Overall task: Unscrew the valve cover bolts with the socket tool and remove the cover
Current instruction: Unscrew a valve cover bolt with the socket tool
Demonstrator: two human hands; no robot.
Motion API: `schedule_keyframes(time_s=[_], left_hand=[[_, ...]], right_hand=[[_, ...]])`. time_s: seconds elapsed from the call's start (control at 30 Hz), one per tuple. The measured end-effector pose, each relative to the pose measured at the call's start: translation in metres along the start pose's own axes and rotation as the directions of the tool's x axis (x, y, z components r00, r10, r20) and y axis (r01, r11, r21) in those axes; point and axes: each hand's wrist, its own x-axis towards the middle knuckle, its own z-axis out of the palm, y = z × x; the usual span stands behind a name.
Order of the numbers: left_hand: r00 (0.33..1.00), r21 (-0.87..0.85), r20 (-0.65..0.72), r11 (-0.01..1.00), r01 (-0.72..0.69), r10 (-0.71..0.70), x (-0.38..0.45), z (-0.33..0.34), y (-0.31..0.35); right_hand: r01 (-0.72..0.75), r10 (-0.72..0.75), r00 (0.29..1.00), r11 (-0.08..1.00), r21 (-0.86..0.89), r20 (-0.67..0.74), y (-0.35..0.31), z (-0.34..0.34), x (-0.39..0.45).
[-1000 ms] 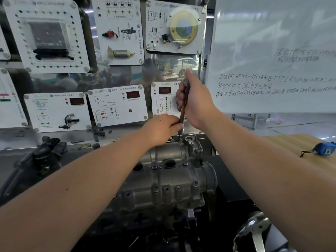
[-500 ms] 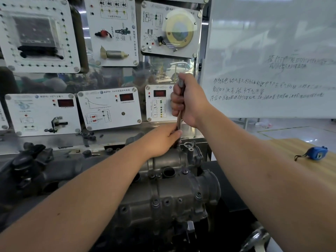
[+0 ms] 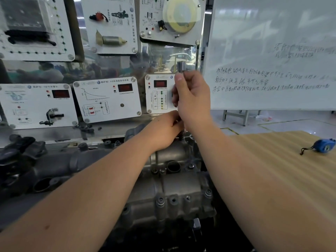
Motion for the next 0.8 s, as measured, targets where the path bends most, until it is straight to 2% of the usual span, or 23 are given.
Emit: schedule_keyframes(time_s=[0.2, 0.33, 0.53, 0.67, 0.8], left_hand=[[0.999, -0.036, 0.051, 0.999, -0.004, 0.006, -0.0059, 0.0009, 0.0034], [0.999, -0.002, 0.029, 1.000, -0.020, 0.020, -0.0066, 0.0008, 0.0038], [0.999, 0.010, -0.030, 1.000, -0.014, 0.014, -0.0055, -0.0010, 0.0078], [0.999, 0.002, -0.045, 1.000, 0.020, -0.019, -0.0055, 0.0007, 0.0109], [0.999, 0.005, -0.034, 0.999, 0.035, -0.035, -0.0043, 0.0000, 0.0105]], right_hand=[[-0.019, 0.019, 1.000, 1.000, -0.018, -0.002, 0.0004, -0.0001, -0.0027], [0.016, -0.018, 0.999, 0.998, -0.066, -0.032, -0.0007, -0.0002, -0.0035], [-0.058, 0.056, 0.998, 0.997, 0.058, 0.038, -0.0035, -0.0002, 0.0047], [-0.190, 0.169, 0.978, 0.963, 0.193, 0.119, -0.0060, -0.0045, 0.0043], [-0.056, 0.059, 0.995, 0.998, -0.039, 0.075, -0.0063, -0.0041, -0.0011]])
